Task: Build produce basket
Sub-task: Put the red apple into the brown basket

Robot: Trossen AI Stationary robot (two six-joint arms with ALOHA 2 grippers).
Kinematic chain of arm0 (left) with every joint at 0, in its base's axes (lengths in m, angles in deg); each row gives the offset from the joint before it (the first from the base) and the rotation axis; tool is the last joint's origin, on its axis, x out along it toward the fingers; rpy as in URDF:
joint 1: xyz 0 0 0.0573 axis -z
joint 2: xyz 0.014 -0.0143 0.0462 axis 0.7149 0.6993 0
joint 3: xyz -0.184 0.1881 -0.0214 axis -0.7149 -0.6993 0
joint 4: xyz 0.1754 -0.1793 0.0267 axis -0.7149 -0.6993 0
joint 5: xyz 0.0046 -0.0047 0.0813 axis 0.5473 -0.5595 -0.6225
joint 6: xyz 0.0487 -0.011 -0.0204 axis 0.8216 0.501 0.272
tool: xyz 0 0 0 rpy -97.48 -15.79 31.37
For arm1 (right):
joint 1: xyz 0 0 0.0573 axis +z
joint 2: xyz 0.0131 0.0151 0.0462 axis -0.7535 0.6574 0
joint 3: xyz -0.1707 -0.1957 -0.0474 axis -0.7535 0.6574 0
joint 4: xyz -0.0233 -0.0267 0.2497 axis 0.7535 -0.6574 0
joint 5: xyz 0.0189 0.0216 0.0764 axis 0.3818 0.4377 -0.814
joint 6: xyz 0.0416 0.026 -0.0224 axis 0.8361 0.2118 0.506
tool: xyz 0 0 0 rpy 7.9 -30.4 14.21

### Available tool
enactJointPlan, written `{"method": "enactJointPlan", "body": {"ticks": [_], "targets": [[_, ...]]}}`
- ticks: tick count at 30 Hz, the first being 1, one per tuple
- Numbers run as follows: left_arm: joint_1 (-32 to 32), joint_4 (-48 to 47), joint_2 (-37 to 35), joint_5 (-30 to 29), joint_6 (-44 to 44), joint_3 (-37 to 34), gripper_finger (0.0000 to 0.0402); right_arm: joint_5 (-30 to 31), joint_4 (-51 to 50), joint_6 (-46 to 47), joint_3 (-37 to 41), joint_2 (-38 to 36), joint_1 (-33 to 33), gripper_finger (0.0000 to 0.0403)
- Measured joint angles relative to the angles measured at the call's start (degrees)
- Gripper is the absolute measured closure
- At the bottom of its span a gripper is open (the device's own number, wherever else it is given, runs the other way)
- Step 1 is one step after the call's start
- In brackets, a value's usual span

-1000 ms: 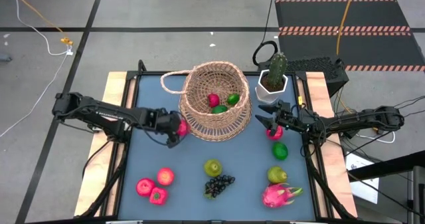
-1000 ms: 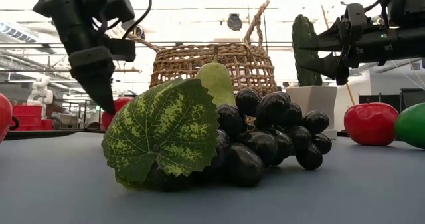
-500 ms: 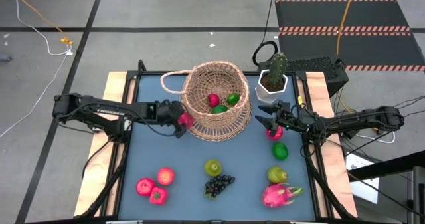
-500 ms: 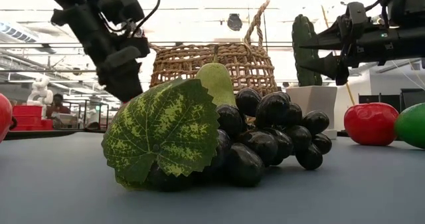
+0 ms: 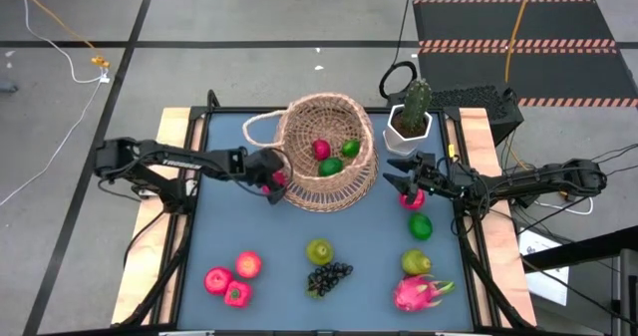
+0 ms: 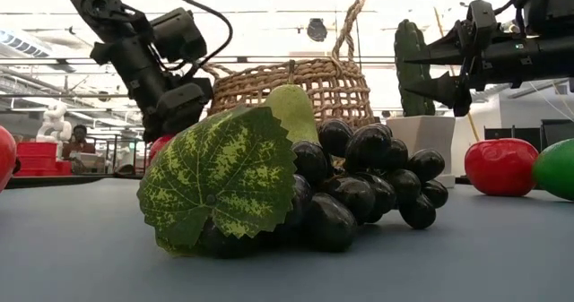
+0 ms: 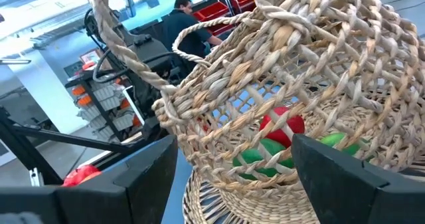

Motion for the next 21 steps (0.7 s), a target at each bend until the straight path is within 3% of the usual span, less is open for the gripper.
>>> {"method": "enactJointPlan", "body": {"ticks": [5,14,21], "targets": [[0.36,-6.09,-1.94,0.16,-1.86,-0.09,0.0082,0.04,0.14,0.46,0.00,0.00,0.00,0.0112],[4.67,-18.39,-10.96,-6.31,-6.96,-0.24,0.0086,0.08,0.59,1.08,0.00,0.00,0.00,0.0112],[8.05,-29.51,-19.32,-17.91,-10.36,3.37,0.0088,0.43,1.47,-1.71,0.00,0.00,0.00,0.0112]]}}
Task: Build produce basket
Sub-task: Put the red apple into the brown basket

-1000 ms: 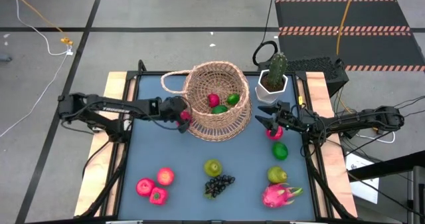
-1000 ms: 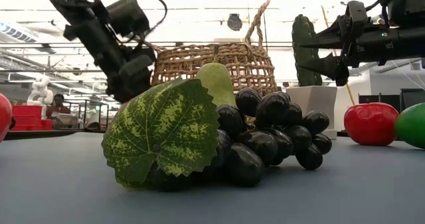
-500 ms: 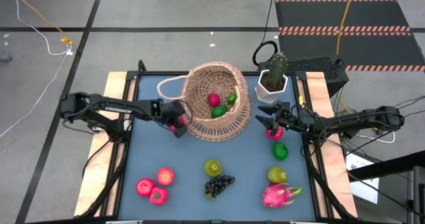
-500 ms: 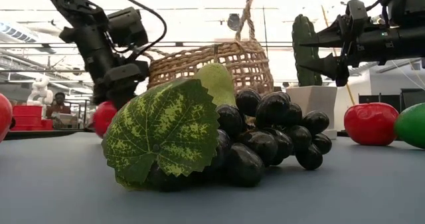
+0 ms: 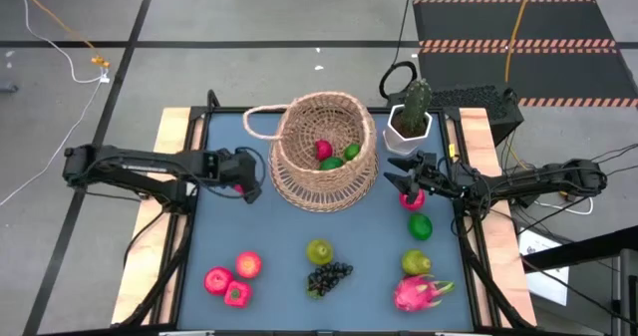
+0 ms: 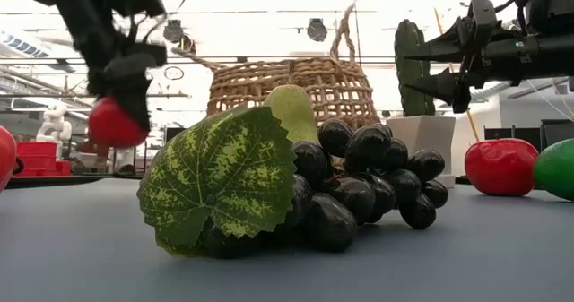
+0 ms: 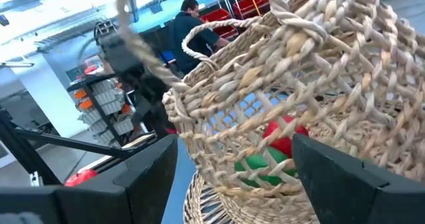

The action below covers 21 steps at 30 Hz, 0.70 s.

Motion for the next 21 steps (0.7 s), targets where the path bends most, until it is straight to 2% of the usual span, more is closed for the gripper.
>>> {"method": "enactJointPlan", "body": {"ticks": [7,11,14,16,19,21], "targets": [[2.92,8.42,-3.81,-8.97,14.18,10.06,0.0092,1.24,-0.69,-0.06,0.00,0.00,-0.04,0.0112],[4.55,20.53,-3.77,-11.23,28.39,14.40,0.0089,1.23,-0.99,-0.40,0.00,0.00,-0.04,0.0112],[4.81,33.85,-3.36,-8.78,40.46,14.45,0.0079,1.23,-1.01,-0.49,0.00,0.00,-0.04,0.0112],[3.95,41.71,-2.00,-6.13,45.07,14.40,0.0078,1.23,-1.16,-0.49,0.00,0.00,-0.04,0.0112],[1.42,51.12,1.71,-1.51,46.03,14.33,0.0087,1.23,-1.33,-0.54,0.00,0.00,-0.02,0.0112],[-0.91,56.90,5.94,0.85,42.17,14.35,0.0094,1.34,-1.36,-1.43,0.00,0.01,-0.02,0.0112]]}}
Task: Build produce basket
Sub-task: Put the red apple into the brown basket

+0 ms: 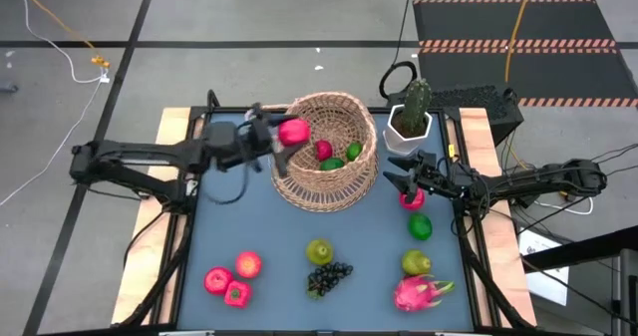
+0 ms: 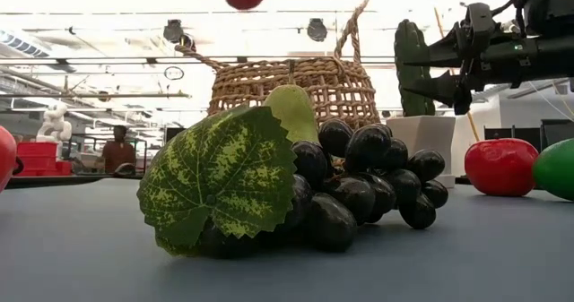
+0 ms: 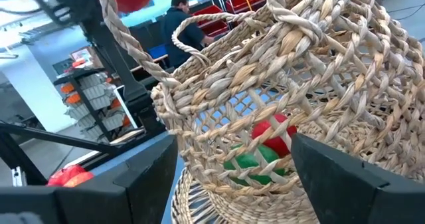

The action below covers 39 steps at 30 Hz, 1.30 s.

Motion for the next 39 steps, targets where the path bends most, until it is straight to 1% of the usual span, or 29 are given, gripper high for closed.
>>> {"method": "enactJointPlan", "body": {"ticks": [2,4,7,10,12,16,21,23,26,28,30,32,35,38,39], "targets": [[-2.03,5.99,5.97,2.03,-2.39,0.00,0.0095,1.52,0.02,-1.06,0.00,0.01,0.02,0.0112],[-3.52,10.16,11.58,2.78,-2.48,-0.02,0.0089,3.08,0.02,-1.57,0.00,-0.01,0.02,0.0112],[-5.42,9.73,17.36,3.00,-4.00,2.74,0.0067,2.98,-0.03,-1.62,0.00,-0.01,0.00,0.0112],[-7.23,3.72,20.69,2.30,-6.82,6.22,0.0045,2.95,-1.02,-1.94,0.00,-0.01,0.02,0.0112],[-8.08,-2.04,22.44,2.23,-8.32,8.13,0.0032,3.17,-2.52,-2.75,0.00,-0.01,-0.02,0.0112],[-8.66,-10.75,24.05,2.30,-9.13,11.59,0.0011,5.54,-4.01,-3.45,0.00,0.02,-0.11,0.0112],[-8.41,-17.63,24.33,2.23,-11.43,14.72,0.0004,5.99,-4.50,-3.59,0.00,0.01,-0.11,0.0112],[-7.68,-21.11,23.43,2.23,-11.22,16.19,0.0005,5.99,-5.04,-3.57,0.00,0.01,-0.11,0.0112],[-5.31,-27.85,21.10,2.23,-10.39,19.11,0.0010,5.97,-5.22,-3.05,0.00,0.01,-0.11,0.0112],[-2.80,-35.90,18.76,3.15,-10.83,20.79,0.0015,5.90,-5.20,-2.93,0.00,0.01,-0.11,0.0112],[1.02,-42.29,16.75,4.65,-12.52,21.41,0.0021,5.64,-5.22,-2.58,0.00,0.01,-0.11,0.0112],[5.49,-48.17,14.84,4.79,-16.26,20.84,0.0028,4.62,-5.22,-2.51,0.00,-0.01,-0.11,0.0112],[12.54,-58.81,13.30,2.60,-28.00,19.91,0.0038,4.32,-5.39,-2.65,0.00,0.01,-0.11,0.0112],[19.77,-74.63,12.59,-1.38,-47.03,18.89,0.0048,4.33,-6.07,-2.67,0.01,-0.01,-0.11,0.0112],[22.20,-77.67,12.54,-2.45,-53.36,18.14,0.0051,4.33,-6.35,-2.67,0.00,-0.01,-0.11,0.0112]]}}
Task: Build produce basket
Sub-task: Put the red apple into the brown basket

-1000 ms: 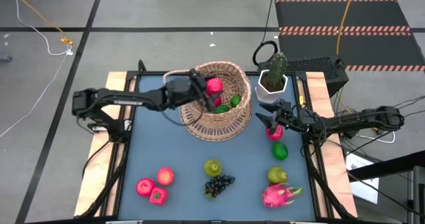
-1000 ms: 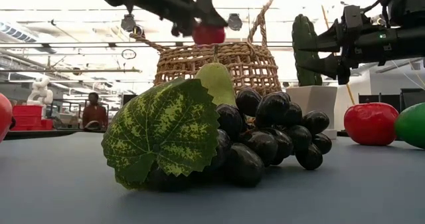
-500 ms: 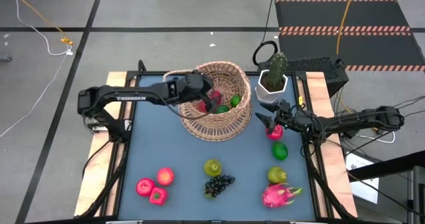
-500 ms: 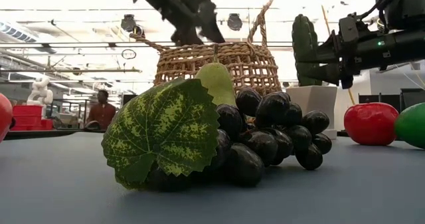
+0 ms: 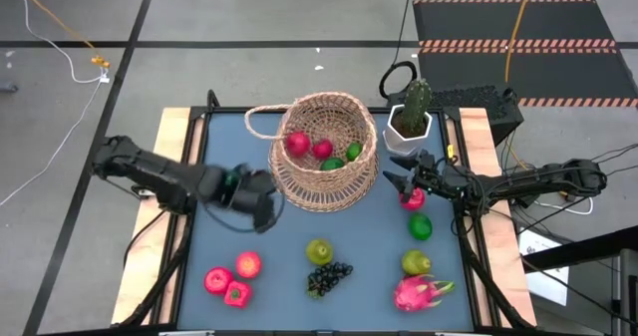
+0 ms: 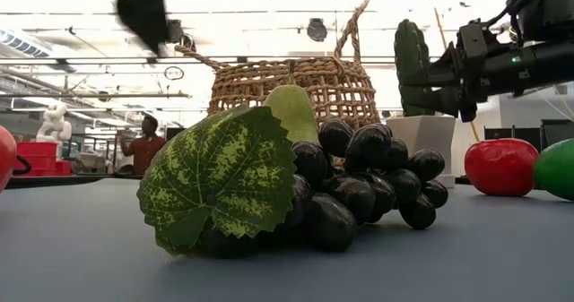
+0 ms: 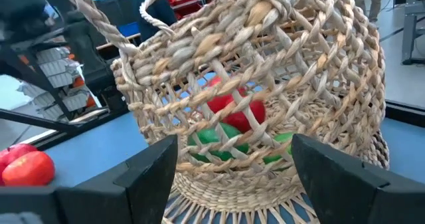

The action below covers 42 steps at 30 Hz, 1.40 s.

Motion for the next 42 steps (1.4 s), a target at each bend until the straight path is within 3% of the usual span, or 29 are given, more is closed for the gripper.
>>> {"method": "enactJointPlan", "body": {"ticks": [2,5,12,15,18,32,38,42], "targets": [[4.64,-1.73,0.02,-0.58,-10.84,-2.38,0.0056,0.00,-0.03,-0.04,0.00,0.02,0.00,0.0112],[9.81,2.05,0.11,3.69,-20.80,-6.76,0.0056,0.00,0.25,-0.44,0.00,0.02,0.00,0.0112],[14.67,19.55,0.76,14.34,-27.50,-15.91,0.0035,0.00,1.15,1.52,0.00,0.01,0.00,0.0112],[15.70,20.54,1.18,18.38,-31.14,-18.14,0.0026,-1.08,1.30,3.56,0.00,0.00,0.00,0.0112],[17.42,20.58,1.03,18.77,-34.61,-19.52,0.0024,-3.37,1.60,5.61,0.00,0.00,0.00,0.0112],[23.17,30.49,3.25,15.24,-39.46,-24.87,0.0020,-12.04,5.84,13.98,0.00,0.00,0.60,0.0112],[23.13,31.21,8.44,16.79,-37.24,-25.18,0.0023,-12.04,7.32,14.17,0.01,0.00,2.55,0.0112],[20.45,30.77,9.02,18.63,-34.90,-25.08,0.0050,-12.04,8.10,13.42,0.00,0.00,3.27,0.0112]]}}
